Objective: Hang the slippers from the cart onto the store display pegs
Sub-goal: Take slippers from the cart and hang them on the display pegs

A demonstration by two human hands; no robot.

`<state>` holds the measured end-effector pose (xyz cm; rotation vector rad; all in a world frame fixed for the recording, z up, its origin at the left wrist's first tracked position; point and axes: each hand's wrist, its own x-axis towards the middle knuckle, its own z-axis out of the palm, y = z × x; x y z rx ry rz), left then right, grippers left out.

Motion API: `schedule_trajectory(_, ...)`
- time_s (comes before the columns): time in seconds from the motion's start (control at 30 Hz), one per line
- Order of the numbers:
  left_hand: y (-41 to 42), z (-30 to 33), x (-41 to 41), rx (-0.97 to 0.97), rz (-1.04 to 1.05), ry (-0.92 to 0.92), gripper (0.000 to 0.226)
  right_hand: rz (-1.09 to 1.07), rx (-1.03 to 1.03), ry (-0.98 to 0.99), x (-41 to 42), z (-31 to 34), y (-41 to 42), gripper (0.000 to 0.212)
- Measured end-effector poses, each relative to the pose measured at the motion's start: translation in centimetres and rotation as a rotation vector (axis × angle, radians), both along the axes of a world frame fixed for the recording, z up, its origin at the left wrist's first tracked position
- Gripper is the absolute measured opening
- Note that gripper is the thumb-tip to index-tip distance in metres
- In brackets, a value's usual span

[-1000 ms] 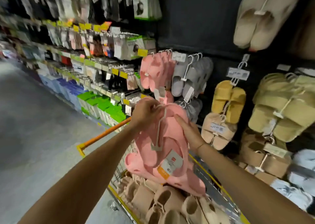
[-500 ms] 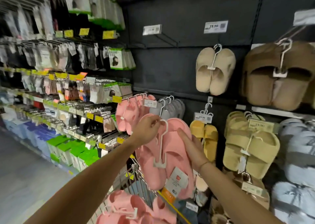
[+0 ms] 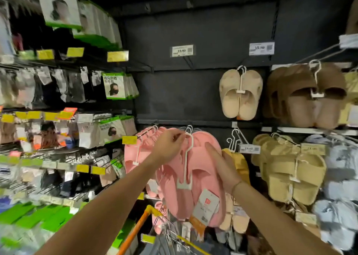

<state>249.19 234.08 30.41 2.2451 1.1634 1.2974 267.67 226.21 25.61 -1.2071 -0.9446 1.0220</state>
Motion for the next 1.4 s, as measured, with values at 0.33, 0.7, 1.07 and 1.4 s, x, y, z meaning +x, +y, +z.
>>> schedule_trajectory(0.33, 1.1, 3.9, 0.8, 0.046, 0.005, -0.047, 0.018, -0.101, -0.016, -0.025, 0.0, 4.4, 0.7, 0.076)
schedule_trajectory(0.7, 9.2, 14.8, 0.2, 0.187, 0.043, -0.082, 0.015, -0.172, 0.165, -0.055, -0.7, 13.7, 10.1, 0.067)
schedule_trajectory(1.07, 21.0, 21.1, 0.8, 0.216, -0.074, -0.205, 0.02, -0.257, 0.302, -0.115, 0.4, 20.6, 21.1, 0.073)
schedule_trajectory(1.4, 24.0, 21.7, 2.0, 0.266, -0.182, -0.327, 0.019, -0.288, 0.365, -0.094, 1.5, 22.3, 24.7, 0.057)
